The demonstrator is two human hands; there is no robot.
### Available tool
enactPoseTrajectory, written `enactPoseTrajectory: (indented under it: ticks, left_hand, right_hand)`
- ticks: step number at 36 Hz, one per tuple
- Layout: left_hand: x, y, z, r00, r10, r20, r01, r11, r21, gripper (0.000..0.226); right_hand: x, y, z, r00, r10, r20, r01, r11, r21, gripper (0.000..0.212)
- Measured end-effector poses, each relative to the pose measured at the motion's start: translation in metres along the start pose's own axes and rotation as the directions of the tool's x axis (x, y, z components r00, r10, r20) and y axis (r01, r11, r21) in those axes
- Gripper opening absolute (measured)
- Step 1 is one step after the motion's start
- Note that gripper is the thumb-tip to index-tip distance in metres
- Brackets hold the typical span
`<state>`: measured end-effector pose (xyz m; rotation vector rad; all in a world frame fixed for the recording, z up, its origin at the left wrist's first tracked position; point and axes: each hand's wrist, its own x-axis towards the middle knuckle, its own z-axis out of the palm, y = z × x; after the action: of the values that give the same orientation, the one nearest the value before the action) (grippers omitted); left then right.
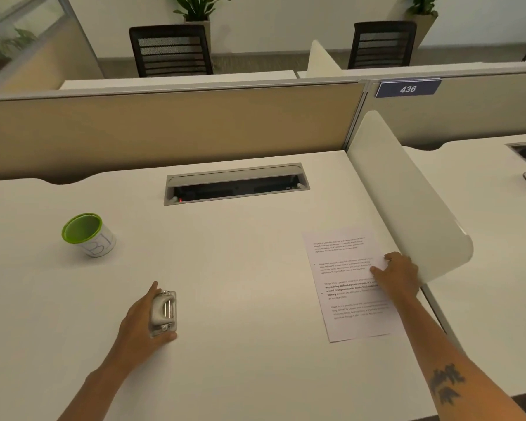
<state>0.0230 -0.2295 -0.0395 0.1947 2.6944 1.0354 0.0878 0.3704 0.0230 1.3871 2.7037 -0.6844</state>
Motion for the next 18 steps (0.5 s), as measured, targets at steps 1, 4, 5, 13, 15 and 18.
enactPoseTrajectory:
  ticks: [1,4,5,13,15,18]
  left_hand:
    - [0.0,0.0,0.0,1.0,0.001,-0.003,-0.001,1.0,0.008,0.134]
    - [-0.002,0.003,-0.001,1.0,0.017,-0.015,-0.016,0.999,0.04,0.132]
    - [-0.008,-0.003,-0.009,1.0,0.003,-0.025,-0.001,0.999,0.046,0.133]
    - [-0.009,0.009,-0.007,1.0,-0.002,-0.022,0.002,1.0,-0.029,0.135]
    - [-0.007,0.015,-0.006,1.0,0.001,-0.021,-0.002,0.999,-0.046,0.133]
    - [-0.004,0.023,-0.003,0.999,0.018,-0.033,-0.02,0.999,-0.048,0.129]
  right_hand:
    - [0.0,0.0,0.002,1.0,0.012,-0.007,-0.012,1.0,-0.013,0.061]
    - [-0.002,0.0,0.006,0.998,0.039,-0.04,-0.038,0.999,0.03,0.08]
    - [-0.009,-0.008,0.013,0.998,0.024,-0.056,-0.021,0.998,0.059,0.084]
    - [-0.045,-0.007,0.027,0.937,-0.052,-0.345,0.163,0.939,0.302,0.062]
    - [-0.064,-0.006,0.038,0.934,-0.076,-0.35,0.199,0.921,0.333,0.055]
    - [-0.093,-0.003,0.057,0.919,-0.166,-0.358,0.286,0.905,0.315,0.049]
